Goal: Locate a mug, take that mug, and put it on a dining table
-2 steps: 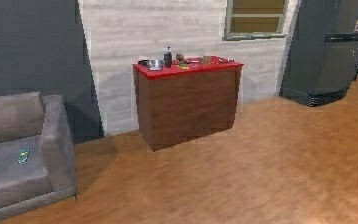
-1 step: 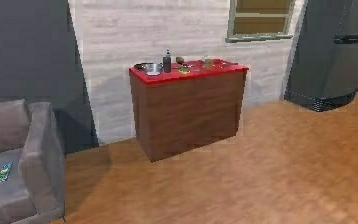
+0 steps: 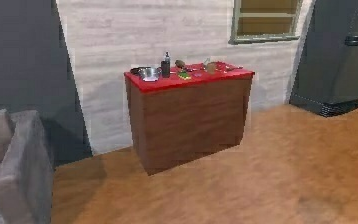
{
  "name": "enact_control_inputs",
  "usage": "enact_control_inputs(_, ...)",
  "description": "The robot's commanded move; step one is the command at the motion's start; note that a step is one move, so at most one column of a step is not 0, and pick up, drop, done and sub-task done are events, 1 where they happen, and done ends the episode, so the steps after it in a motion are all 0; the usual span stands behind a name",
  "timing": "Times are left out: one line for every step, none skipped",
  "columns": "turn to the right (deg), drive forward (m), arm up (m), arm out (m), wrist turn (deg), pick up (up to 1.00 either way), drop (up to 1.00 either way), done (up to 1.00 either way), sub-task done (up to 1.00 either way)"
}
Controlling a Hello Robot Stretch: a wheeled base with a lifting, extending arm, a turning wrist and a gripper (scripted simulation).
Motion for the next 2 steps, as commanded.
enact_control_inputs(18.0,0.0,0.0,0.0,0.0,0.0,0.0,0.0,0.0)
enact_control_inputs(0.0,1.0,0.0,0.0,0.0,0.0,0.0,0.0,0.0)
